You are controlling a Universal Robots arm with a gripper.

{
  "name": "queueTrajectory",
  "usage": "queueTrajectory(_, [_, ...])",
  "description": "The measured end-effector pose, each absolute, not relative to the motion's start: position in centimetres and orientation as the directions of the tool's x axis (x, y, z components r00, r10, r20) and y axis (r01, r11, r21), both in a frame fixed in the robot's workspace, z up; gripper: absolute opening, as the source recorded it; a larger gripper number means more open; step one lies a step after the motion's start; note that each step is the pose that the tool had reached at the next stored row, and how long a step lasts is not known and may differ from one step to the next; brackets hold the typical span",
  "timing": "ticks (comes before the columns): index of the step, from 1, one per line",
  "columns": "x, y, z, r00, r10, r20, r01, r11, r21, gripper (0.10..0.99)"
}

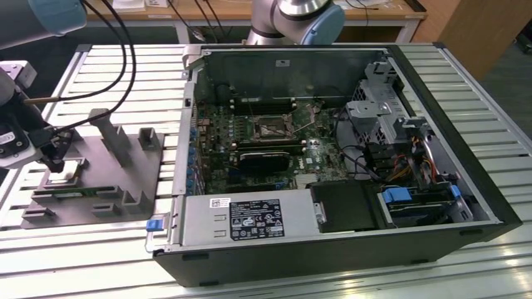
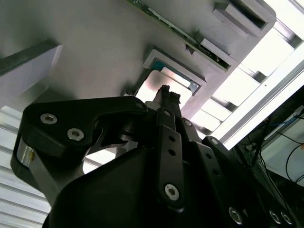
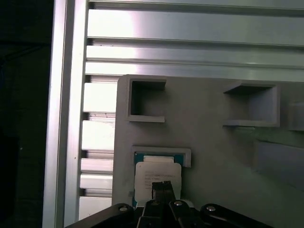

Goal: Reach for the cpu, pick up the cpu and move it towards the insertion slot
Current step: 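Pick up the cpu and move it towards the insertion slot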

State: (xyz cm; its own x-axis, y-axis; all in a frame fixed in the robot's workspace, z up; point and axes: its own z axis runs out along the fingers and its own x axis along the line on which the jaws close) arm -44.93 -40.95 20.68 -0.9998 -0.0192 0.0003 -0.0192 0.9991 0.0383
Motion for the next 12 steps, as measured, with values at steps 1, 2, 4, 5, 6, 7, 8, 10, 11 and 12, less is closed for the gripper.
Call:
queueTrajectory(1, [-44.95, -40.95, 20.67, -1.000, -0.019, 0.000, -0.019, 0.999, 0.038, 0.106])
queueTrajectory(2, [-44.95, -40.95, 20.68, -1.000, -0.019, 0.000, -0.019, 0.999, 0.038, 0.106])
queueTrajectory(4, [-44.95, -40.95, 20.68, -1.000, -0.019, 0.001, -0.019, 0.999, 0.038, 0.106])
queueTrajectory(5, [-44.95, -40.95, 20.68, -1.000, -0.019, 0.001, -0.019, 0.999, 0.038, 0.106])
queueTrajectory(6, [-44.95, -40.95, 20.68, -1.000, -0.019, 0.001, -0.019, 0.999, 0.038, 0.106])
queueTrajectory(7, [-44.95, -40.95, 20.68, -1.000, -0.019, 0.001, -0.019, 0.999, 0.038, 0.106])
queueTrajectory(8, [-44.95, -40.95, 20.68, -1.000, -0.019, 0.001, -0.019, 0.999, 0.038, 0.106])
queueTrajectory(10, [-44.95, -40.95, 20.67, -1.000, -0.019, 0.001, -0.019, 0.999, 0.038, 0.114])
queueTrajectory(11, [-44.95, -40.95, 20.67, -1.000, -0.019, 0.001, -0.019, 0.999, 0.038, 0.169])
queueTrajectory(12, [-44.95, -40.95, 20.67, -1.000, -0.019, 0.001, -0.019, 0.999, 0.038, 0.231])
